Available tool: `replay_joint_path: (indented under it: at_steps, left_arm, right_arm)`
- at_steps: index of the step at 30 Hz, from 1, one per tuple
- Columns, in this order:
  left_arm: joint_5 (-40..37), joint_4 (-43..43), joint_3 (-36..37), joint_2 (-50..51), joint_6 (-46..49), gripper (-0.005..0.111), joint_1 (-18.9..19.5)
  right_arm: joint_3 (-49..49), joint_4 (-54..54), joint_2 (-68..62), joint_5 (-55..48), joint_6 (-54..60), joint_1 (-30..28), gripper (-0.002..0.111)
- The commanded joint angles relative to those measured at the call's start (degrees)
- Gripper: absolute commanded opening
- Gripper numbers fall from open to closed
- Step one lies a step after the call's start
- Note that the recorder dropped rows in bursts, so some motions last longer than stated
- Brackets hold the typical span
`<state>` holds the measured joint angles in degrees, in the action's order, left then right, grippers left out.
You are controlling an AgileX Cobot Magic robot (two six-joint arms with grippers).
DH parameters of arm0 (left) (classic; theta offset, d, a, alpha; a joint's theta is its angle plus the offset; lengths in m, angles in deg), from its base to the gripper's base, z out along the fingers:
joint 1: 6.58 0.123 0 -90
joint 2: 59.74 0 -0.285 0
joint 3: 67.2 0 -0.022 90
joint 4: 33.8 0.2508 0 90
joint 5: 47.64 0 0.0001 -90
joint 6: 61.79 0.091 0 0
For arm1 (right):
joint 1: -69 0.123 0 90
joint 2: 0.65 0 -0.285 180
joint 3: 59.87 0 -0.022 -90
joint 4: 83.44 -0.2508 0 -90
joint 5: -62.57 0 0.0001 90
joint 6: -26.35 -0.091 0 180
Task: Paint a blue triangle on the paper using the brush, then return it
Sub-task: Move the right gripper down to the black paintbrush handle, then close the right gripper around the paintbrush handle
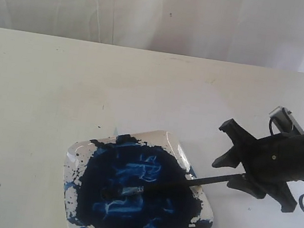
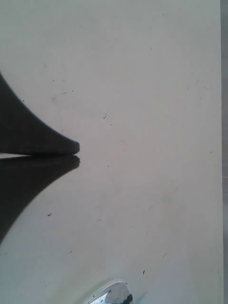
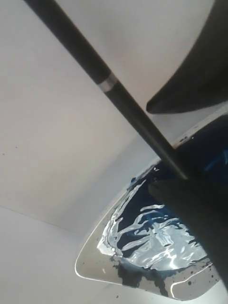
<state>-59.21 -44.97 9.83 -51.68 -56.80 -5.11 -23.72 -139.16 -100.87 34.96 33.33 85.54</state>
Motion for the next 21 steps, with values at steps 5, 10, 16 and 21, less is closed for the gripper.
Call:
replay_joint_path:
  at_steps: [5,10,16,21]
  left_arm:
    - [-0.02,-0.77,0.19,-0.27,-0.06,0.0,0.13]
    - [-0.02,-0.77,0.19,-0.27,-0.06,0.0,0.13]
    - [-0.02,-0.77,0.19,-0.27,-0.06,0.0,0.13]
    - [-0.02,-0.77,0.19,-0.27,-0.06,0.0,0.13]
  right_arm:
    - [-0.46,-0.35,-0.24,-0.11,0.23,0.07,0.055]
    - [-0.15,-1.05,-0.24,-0.92,-1.36,0.07,0.055]
    - [1.17,-1.28,-0.93,-0.45,-5.4,0.07,0.055]
    - [1.17,-1.28,-3.45,0.32,-5.69,0.07,0.055]
